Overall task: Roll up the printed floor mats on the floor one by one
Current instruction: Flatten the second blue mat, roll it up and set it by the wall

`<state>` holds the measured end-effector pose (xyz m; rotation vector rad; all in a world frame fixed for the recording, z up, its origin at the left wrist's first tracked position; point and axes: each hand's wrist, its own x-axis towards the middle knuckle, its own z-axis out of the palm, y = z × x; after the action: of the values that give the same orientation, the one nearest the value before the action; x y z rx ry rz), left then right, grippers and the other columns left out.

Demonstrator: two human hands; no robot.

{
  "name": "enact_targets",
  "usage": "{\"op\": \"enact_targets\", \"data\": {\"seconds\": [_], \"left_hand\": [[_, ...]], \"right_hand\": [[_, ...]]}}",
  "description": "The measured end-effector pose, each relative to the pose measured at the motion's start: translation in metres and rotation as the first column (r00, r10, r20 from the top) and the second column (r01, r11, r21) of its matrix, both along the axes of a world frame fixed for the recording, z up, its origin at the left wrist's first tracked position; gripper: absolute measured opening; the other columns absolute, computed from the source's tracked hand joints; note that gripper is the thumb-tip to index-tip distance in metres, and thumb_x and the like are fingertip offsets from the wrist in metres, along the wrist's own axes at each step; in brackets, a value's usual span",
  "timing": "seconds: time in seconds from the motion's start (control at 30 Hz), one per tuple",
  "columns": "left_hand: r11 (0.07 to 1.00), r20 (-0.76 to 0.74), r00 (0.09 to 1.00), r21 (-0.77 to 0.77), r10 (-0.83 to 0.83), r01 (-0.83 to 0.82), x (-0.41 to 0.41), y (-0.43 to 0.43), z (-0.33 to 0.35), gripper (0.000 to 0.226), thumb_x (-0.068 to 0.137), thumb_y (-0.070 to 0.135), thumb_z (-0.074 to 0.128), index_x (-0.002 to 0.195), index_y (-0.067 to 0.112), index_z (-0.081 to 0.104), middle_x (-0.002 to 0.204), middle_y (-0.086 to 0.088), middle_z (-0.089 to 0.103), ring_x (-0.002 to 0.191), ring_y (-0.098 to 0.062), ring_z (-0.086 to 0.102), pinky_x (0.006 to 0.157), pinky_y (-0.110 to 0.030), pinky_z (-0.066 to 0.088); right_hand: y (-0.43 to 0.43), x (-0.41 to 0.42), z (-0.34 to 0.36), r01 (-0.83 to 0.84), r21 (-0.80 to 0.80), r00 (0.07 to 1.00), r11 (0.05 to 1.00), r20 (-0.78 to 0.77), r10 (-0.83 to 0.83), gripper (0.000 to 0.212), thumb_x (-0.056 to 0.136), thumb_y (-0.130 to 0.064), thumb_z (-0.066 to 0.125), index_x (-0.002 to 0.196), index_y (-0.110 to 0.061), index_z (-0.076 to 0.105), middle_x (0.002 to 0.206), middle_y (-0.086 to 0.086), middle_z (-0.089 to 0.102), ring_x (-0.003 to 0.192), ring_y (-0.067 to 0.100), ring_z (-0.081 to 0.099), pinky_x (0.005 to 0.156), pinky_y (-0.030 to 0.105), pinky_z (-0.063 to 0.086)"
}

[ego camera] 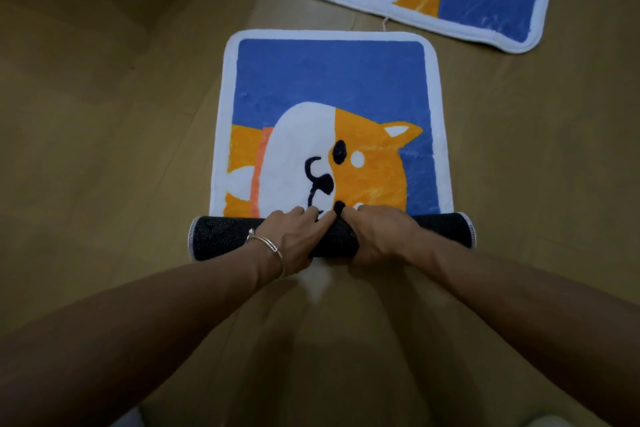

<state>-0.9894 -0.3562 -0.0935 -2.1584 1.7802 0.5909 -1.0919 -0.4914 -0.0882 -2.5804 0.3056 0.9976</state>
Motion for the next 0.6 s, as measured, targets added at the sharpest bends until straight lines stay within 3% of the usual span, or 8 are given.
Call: {"op": "enact_targets", "data": {"seconds": [0.1,0.23,0.33,0.43,0.6], "left_hand": [[0.998,-0.039,0.998,0.044,0.049,-0.047,0.003,-0.004,0.002,0.05,0.083,0.029,0.059,0.125,0.017,0.035,0.106,-0.007,0.053,0.089,-0.027,0.057,0.06,-0.034,0.04],[0.987,-0.166,0.985,0.158,0.036,-0.009,0.014,-0.022,0.002,0.049,0.076,0.031,0.068,0.115,0.019,0.041,0.096,-0.004,0.061,0.079,-0.023,0.06,0.063,-0.031,0.046],[0.988,-0.201,0.978,0.148,0.059,-0.029,0.02,-0.023,0.003,0.058,0.074,0.036,0.07,0.122,0.022,0.04,0.105,-0.004,0.061,0.091,-0.026,0.062,0.069,-0.033,0.048],[0.996,-0.121,0.989,0.041,0.081,-0.076,0.016,-0.013,0.002,0.068,0.078,0.041,0.065,0.134,0.023,0.03,0.111,-0.005,0.055,0.097,-0.027,0.058,0.066,-0.033,0.044],[0.992,-0.129,0.986,0.081,0.106,-0.096,0.018,-0.023,-0.001,0.047,0.074,0.036,0.069,0.108,0.019,0.042,0.098,-0.004,0.062,0.085,-0.026,0.062,0.063,-0.032,0.046]], "right_hand": [[-0.004,0.005,0.004,0.016,0.024,1.0,1.0,-0.011,-0.016,0.057,0.075,-0.036,0.073,0.122,-0.021,0.043,0.108,0.003,0.056,0.093,0.024,0.057,0.076,0.037,0.051],[0.009,-0.02,-0.002,-0.039,-0.268,0.965,0.963,0.24,0.106,0.049,0.087,-0.024,0.059,0.13,-0.017,0.036,0.116,0.007,0.047,0.104,0.027,0.047,0.081,0.039,0.038],[-0.002,-0.007,0.001,-0.011,-0.152,0.985,0.988,0.167,0.037,0.047,0.083,-0.032,0.064,0.121,-0.017,0.04,0.109,0.007,0.051,0.099,0.027,0.051,0.075,0.039,0.039],[-0.016,0.011,0.006,0.019,0.009,0.999,1.0,0.031,-0.02,0.053,0.074,-0.04,0.072,0.114,-0.02,0.044,0.096,0.002,0.051,0.087,0.023,0.055,0.067,0.035,0.046],[-0.004,-0.008,-0.001,-0.05,-0.219,0.96,0.974,0.258,0.107,0.039,0.086,-0.027,0.059,0.119,-0.017,0.04,0.108,0.006,0.051,0.095,0.026,0.052,0.071,0.036,0.035]]}}
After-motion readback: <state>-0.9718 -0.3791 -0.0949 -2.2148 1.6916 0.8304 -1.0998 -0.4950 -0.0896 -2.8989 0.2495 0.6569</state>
